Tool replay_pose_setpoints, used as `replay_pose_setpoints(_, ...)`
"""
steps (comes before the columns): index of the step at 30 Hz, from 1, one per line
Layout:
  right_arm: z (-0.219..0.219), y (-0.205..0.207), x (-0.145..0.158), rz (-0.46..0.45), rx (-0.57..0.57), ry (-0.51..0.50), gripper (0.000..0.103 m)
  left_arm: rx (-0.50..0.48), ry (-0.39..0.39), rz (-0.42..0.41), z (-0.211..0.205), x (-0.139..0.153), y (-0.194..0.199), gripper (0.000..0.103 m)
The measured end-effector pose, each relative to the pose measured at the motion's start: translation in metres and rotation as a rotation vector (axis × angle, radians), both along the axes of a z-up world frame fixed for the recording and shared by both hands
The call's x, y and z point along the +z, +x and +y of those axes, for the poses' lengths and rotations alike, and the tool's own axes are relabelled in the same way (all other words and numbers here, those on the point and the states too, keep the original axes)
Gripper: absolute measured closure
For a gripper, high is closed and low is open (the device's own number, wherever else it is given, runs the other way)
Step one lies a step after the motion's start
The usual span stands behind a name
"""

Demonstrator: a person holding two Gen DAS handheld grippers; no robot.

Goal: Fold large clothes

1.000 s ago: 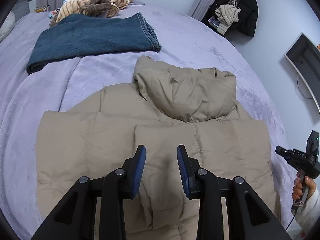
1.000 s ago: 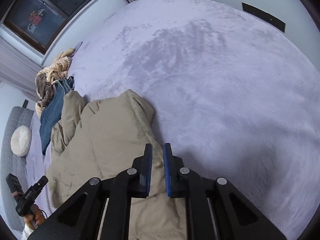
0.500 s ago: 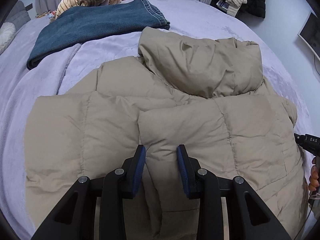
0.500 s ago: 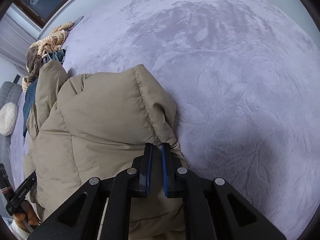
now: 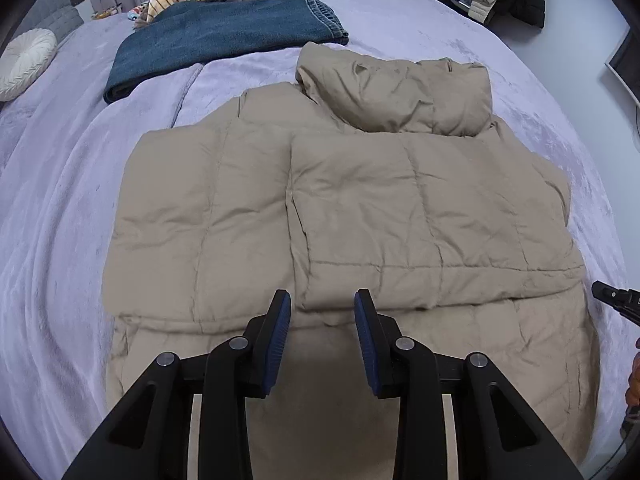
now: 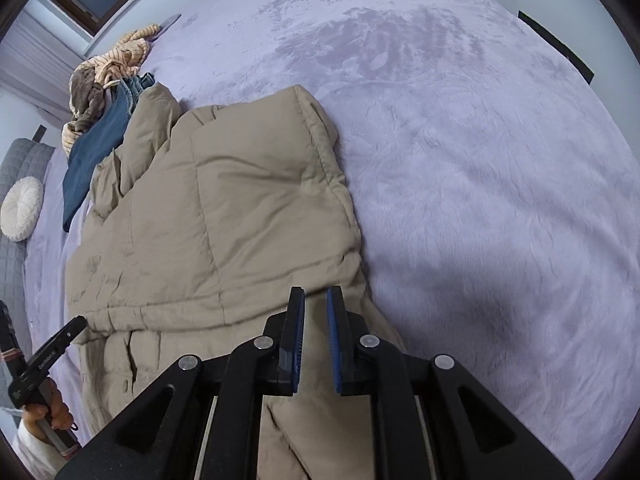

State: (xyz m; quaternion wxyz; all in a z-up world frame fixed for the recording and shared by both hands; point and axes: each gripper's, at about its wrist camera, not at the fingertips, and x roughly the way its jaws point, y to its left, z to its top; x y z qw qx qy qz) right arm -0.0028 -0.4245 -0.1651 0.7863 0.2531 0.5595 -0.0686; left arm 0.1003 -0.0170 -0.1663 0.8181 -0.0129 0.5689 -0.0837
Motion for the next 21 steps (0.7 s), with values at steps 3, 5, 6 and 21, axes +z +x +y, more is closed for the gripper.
replay_pose_setpoints(3,0.004,-0.018,0.002,0.022,-0.013,0.025,0.088,0.000,0.013,0.003,-0.004,0.009,-0.017,0.068)
replay_pose_setpoints(5,0.006,-0.029,0.002,0.038,-0.023,0.037,0.076,0.003,0.011,0.015,-0.004,0.014,-0.025,0.068)
replay_pose_setpoints(6,0.007,-0.033,0.003,0.043,-0.028,0.044,0.067,0.003,0.010,0.023,-0.004,0.016,-0.029,0.063)
replay_pose_setpoints(21,0.025,-0.074,0.022,0.062,0.045,0.116,0.023,0.116,0.054,0.080,-0.005,0.041,-0.100,0.001)
